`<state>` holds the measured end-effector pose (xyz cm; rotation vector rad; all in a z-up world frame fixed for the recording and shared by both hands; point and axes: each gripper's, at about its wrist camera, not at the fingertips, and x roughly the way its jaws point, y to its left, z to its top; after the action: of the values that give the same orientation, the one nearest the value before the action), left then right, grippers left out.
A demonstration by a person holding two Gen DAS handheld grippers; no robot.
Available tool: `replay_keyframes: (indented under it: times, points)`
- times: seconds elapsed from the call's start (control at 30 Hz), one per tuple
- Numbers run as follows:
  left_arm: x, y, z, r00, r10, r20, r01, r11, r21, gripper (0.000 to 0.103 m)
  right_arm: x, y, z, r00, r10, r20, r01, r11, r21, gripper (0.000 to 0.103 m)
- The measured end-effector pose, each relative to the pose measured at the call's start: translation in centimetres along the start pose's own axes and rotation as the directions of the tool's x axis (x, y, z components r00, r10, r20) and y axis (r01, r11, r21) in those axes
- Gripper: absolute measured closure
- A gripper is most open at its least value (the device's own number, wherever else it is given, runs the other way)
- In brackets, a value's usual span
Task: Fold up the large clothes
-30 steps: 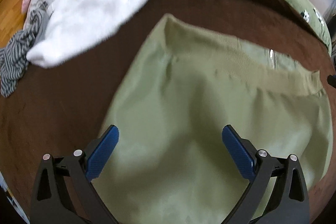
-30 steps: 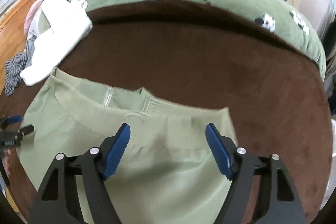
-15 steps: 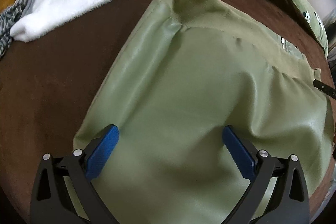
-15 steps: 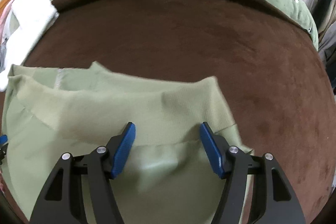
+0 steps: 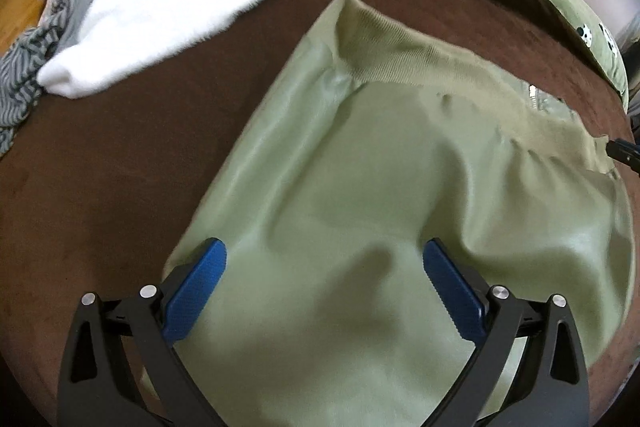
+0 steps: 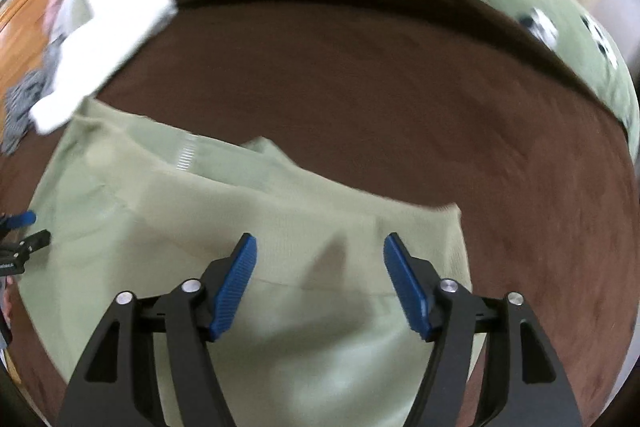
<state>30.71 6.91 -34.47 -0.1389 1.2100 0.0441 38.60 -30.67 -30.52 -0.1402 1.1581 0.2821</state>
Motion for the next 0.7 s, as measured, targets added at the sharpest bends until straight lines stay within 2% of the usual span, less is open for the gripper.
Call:
replay_keyframes:
  times: [0.17,0.33,0.5,0.7]
  points:
    - [-3.8,0.1,-0.2,1.000,0.007,-0.011,-0.007,0.999,-0.031,0.007,-0.1,3.7,2.8,0.996,0.091,0.007,-0.090,0.990,-0.106,0.031]
    - [-6.8,0.4,-1.9,1.000,0.006,-0.003,-0.006,0.998,-0.067,0.007,2.2,8.1,4.9,0.983,0.181,-0.034,-0.184,0.958,-0.220,0.031]
    - [-8.0,0.6,-4.0,1.000,0.016,-0.003,-0.017,0.996,-0.090,0.007,5.9,11.4,6.2,0.966,0.241,-0.091,-0.257,0.927,-0.273,0.031]
    - [-6.7,1.2,-5.9,1.000,0.014,0.001,-0.013,0.989,-0.149,0.007,9.0,12.4,6.7,0.961,0.250,-0.118,-0.274,0.914,-0.299,0.035]
